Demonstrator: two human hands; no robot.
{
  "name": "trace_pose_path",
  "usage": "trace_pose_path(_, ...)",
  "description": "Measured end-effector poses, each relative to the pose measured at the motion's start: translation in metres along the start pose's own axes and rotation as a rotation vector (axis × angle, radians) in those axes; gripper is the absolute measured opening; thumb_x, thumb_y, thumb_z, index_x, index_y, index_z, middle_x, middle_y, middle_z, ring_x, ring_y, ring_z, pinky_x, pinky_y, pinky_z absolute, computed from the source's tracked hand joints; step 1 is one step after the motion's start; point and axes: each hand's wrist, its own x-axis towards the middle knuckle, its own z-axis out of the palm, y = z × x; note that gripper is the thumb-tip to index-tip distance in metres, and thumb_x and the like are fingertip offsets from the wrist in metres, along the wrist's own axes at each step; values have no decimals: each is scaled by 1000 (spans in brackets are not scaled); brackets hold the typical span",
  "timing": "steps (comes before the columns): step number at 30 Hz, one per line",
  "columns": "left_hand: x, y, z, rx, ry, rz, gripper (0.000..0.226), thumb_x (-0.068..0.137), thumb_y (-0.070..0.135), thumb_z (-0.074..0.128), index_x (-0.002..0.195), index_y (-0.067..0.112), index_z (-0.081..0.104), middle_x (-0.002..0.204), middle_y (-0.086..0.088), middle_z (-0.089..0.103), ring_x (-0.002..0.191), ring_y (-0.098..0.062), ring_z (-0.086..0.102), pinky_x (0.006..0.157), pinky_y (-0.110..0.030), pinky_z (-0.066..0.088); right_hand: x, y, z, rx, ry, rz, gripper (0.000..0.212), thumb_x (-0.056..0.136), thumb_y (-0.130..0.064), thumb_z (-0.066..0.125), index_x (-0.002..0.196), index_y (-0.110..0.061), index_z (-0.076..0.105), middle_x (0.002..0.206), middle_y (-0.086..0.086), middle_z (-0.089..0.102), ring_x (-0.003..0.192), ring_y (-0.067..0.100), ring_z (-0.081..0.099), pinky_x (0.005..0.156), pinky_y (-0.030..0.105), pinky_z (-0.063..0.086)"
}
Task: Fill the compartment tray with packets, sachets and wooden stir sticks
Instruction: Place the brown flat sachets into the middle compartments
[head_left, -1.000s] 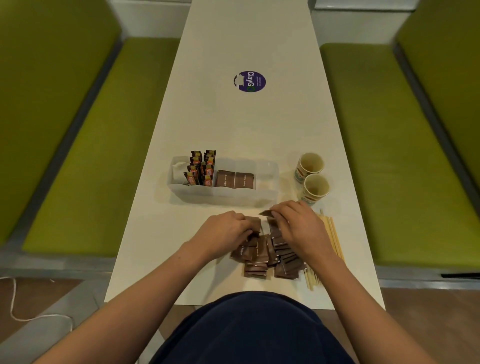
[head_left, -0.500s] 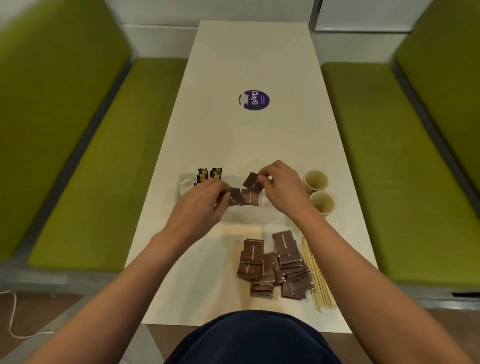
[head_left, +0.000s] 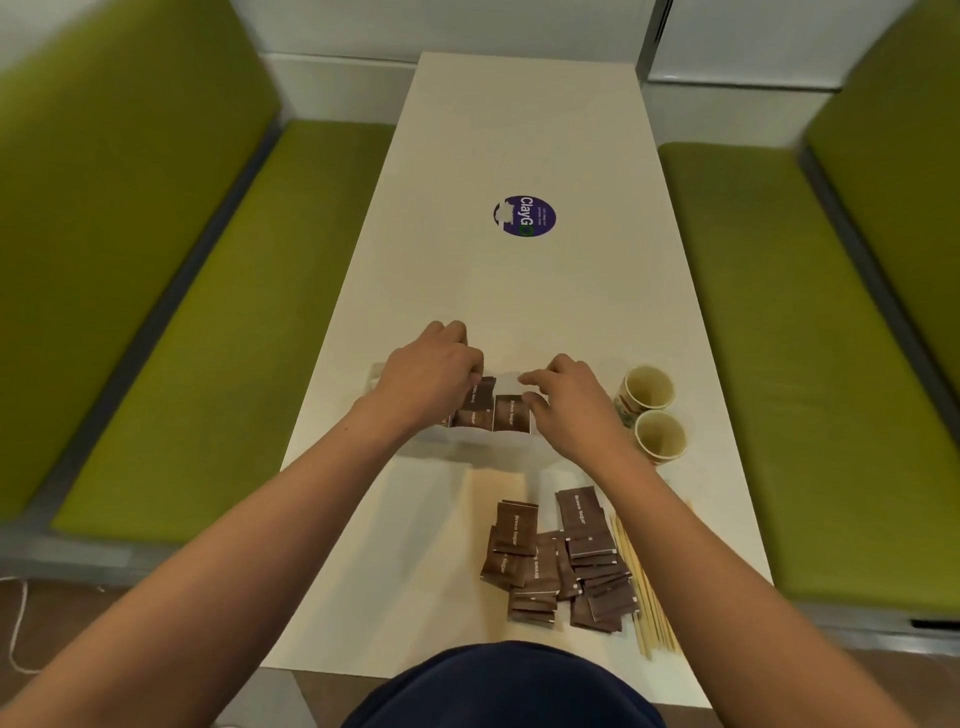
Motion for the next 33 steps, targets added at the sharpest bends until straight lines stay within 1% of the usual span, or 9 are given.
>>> trace_pose_path(5, 18, -1, 18, 100, -65, 25, 22, 102, 27, 53, 108, 23, 74, 114, -1, 55, 114, -23, 46, 68, -33, 42, -34, 11, 6, 39, 26, 25, 23, 102, -32, 57, 117, -25, 74, 111, -2, 58, 110, 22, 52, 80, 33, 43)
trace_pose_path(10, 27, 0, 34, 216, -35, 57, 19, 98, 24, 58, 106, 20, 75, 108, -1, 57, 109, -24, 49, 68, -33, 45, -42, 15, 11, 46, 42, 10, 24, 102, -30, 58, 115, -22, 75, 113, -3, 60, 111, 21, 53, 83, 36, 49)
trace_pose_path(14, 19, 3, 32, 97, 55, 49, 23, 100, 29, 58, 114, 23, 75, 109, 1, 58, 109, -22, 48, 77, -40, 54, -49, 17, 11, 72, 117, -5, 22, 100, -26, 61, 116, -20, 75, 111, -1, 61, 109, 21, 53, 83, 28, 43)
trace_pose_path(19, -23, 14, 28, -133, 153, 28, 23, 98, 34, 60, 114, 24, 74, 105, 1, 58, 105, -21, 49, 71, -37, 48, -72, 20, 14, 173, 169, -55, 19, 98, -22, 65, 113, -18, 76, 103, -3, 62, 102, 18, 56, 84, 24, 39)
trace_pose_path(21, -45, 18, 36, -228, 142, 35, 19, 96, 35, 64, 108, 24, 74, 100, 4, 54, 103, -20, 50, 72, -36, 46, -81, 20, 19, 201, 100, -74, 19, 97, -23, 65, 114, -20, 75, 105, -5, 64, 104, 16, 56, 85, 25, 42)
trace_pose_path(23, -67, 23, 50, -293, 83, 29, 19, 95, 38, 66, 107, 25, 73, 101, 9, 52, 105, -17, 51, 77, -37, 49, -90, 20, 26, 178, -45, -102, 23, 98, -29, 64, 118, -24, 73, 115, -6, 64, 110, 14, 54, 91, 25, 41)
trace_pose_path(27, -106, 33, 83, -355, -44, -72, 18, 92, 45, 66, 105, 32, 69, 102, 13, 55, 101, -10, 54, 78, -37, 53, -103, 16, 38, 44, -323, -196, 46, 96, -48, 61, 138, -29, 61, 138, -7, 56, 125, 14, 46, 104, 31, 42)
trace_pose_path(30, -127, 36, 102, -406, -75, -136, 19, 91, 40, 68, 107, 31, 65, 102, 12, 55, 97, -10, 53, 80, -37, 53, -106, 13, 45, -61, -354, -245, 55, 94, -53, 62, 142, -26, 58, 142, -4, 54, 126, 17, 47, 104, 34, 43)
trace_pose_path(33, -139, 38, 112, -473, -94, -113, 28, 88, 47, 70, 111, 31, 64, 106, 14, 56, 95, -5, 54, 80, -30, 51, -105, 14, 47, -92, -290, -270, 42, 97, -45, 60, 132, -23, 67, 135, -3, 62, 119, 18, 54, 99, 35, 48)
